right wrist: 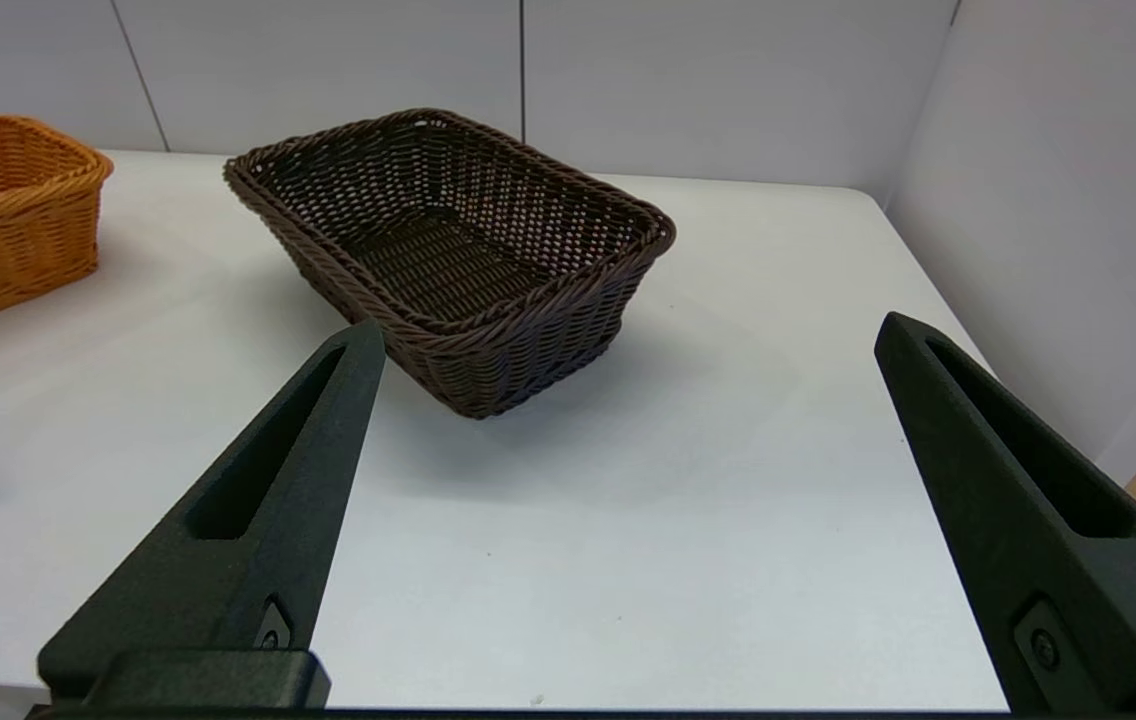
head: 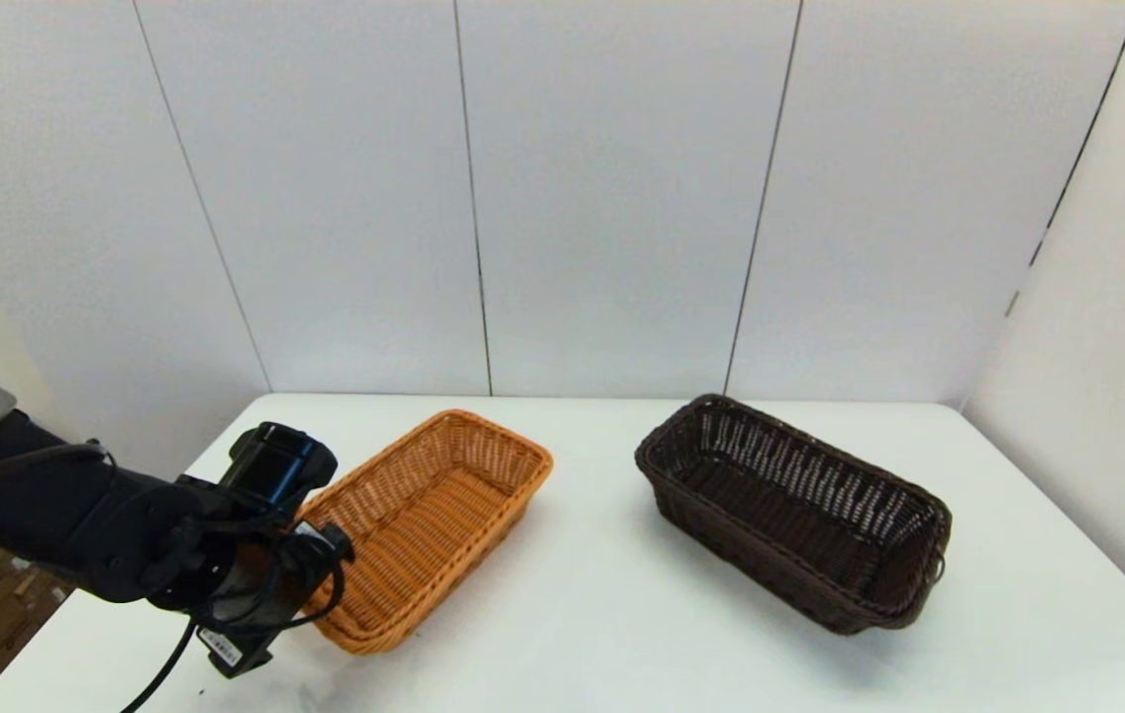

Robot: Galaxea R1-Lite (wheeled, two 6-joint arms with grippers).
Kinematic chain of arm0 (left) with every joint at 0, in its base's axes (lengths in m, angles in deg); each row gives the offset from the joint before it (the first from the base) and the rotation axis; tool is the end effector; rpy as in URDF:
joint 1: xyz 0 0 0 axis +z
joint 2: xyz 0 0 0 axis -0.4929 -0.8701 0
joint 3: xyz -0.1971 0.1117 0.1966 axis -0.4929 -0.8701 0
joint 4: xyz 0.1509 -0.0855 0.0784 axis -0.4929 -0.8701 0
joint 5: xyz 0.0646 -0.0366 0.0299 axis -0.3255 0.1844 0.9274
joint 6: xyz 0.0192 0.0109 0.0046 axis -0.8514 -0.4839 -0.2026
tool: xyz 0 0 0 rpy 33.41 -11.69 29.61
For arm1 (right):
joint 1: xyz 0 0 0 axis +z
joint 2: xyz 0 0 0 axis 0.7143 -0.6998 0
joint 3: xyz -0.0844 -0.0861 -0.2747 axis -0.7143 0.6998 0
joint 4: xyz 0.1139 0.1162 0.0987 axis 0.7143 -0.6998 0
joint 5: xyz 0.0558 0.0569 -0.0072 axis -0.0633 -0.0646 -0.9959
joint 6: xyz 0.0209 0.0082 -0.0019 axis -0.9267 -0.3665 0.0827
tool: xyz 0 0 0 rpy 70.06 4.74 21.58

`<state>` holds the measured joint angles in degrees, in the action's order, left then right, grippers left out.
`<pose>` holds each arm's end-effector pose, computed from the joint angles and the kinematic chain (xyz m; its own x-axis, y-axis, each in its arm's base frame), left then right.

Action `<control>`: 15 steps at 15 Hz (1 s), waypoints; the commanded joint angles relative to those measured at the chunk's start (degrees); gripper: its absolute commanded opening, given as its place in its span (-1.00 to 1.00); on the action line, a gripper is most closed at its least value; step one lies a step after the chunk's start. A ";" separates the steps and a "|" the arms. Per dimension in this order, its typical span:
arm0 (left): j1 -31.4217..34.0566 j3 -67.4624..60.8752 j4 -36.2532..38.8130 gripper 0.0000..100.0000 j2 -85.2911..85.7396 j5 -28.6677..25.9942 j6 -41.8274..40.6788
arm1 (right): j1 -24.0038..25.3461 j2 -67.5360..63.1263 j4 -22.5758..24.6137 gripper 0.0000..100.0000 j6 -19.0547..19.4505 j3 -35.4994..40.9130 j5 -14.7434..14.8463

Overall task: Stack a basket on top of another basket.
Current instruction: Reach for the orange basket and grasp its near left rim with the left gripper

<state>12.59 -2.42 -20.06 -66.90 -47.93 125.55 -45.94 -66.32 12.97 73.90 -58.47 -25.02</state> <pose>0.2554 -0.0740 0.0565 0.4096 0.0438 -0.9112 -0.7812 0.5326 -0.3256 -0.0228 0.0005 0.0755 0.9999 0.0131 -0.0012 -0.0131 0.9995 -0.0302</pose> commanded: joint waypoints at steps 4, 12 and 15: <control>0.25 1.57 -0.08 1.00 -1.13 -4.62 0.69 | 0.00 0.02 0.01 1.00 0.03 -0.04 -0.05; 1.12 3.59 -0.26 1.00 -2.19 -9.01 1.66 | 0.00 0.02 0.01 1.00 0.03 -0.04 -0.05; 1.21 3.68 -0.17 1.00 -2.63 -9.01 1.66 | 0.00 0.02 0.01 1.00 0.03 0.05 -0.05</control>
<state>13.75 1.19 -20.28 -69.36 -56.97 126.79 -45.94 -66.32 12.97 73.90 -58.47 -25.02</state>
